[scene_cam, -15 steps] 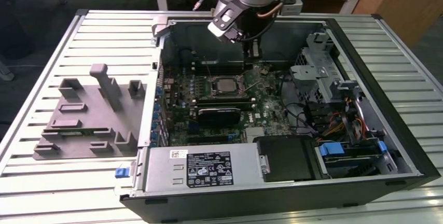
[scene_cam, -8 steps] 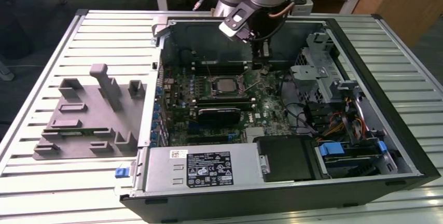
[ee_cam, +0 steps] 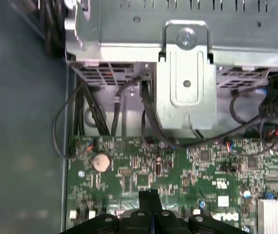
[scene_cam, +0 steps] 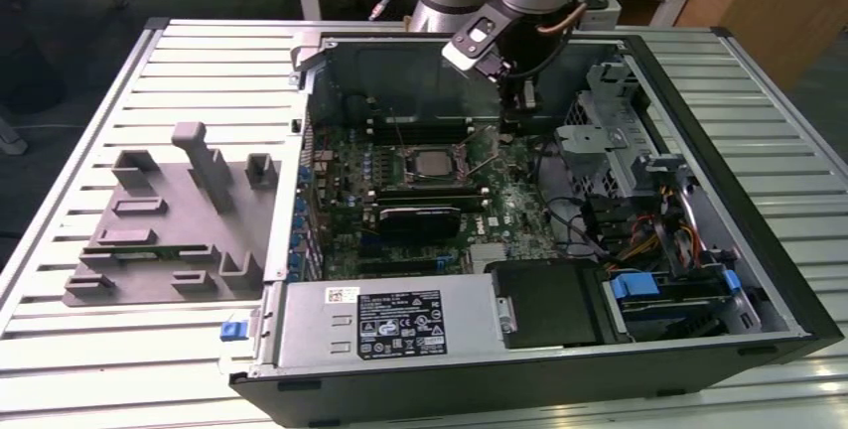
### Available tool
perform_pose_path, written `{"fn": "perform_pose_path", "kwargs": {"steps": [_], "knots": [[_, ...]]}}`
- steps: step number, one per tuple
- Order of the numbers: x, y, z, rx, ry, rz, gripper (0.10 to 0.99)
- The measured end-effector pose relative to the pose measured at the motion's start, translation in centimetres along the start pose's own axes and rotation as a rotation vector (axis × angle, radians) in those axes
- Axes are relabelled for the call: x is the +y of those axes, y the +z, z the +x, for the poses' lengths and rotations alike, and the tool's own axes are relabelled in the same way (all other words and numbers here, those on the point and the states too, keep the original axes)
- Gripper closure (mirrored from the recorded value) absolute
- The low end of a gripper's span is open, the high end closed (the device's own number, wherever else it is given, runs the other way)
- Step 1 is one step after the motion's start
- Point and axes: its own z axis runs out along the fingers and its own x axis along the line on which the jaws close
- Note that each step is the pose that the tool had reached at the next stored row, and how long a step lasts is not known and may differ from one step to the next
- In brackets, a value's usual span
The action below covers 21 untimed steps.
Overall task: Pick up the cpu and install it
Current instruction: 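Close the cpu cover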
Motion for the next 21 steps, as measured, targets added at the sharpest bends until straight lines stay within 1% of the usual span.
{"fn": "perform_pose_path", "kwargs": {"steps": [4, 7, 12, 18, 21], "knots": [[0.61, 0.15, 0.01, -0.0004, 0.008, 0.000, 0.980], [0.84, 0.44, 0.01, -0.0009, 0.017, 0.000, 0.980], [0.98, 1.11, 0.02, -0.0024, 0.042, 0.001, 0.980], [0.99, 1.95, 0.03, -0.0041, 0.074, 0.001, 0.980], [1.00, 2.13, 0.03, -0.0051, 0.088, 0.002, 0.980]]}}
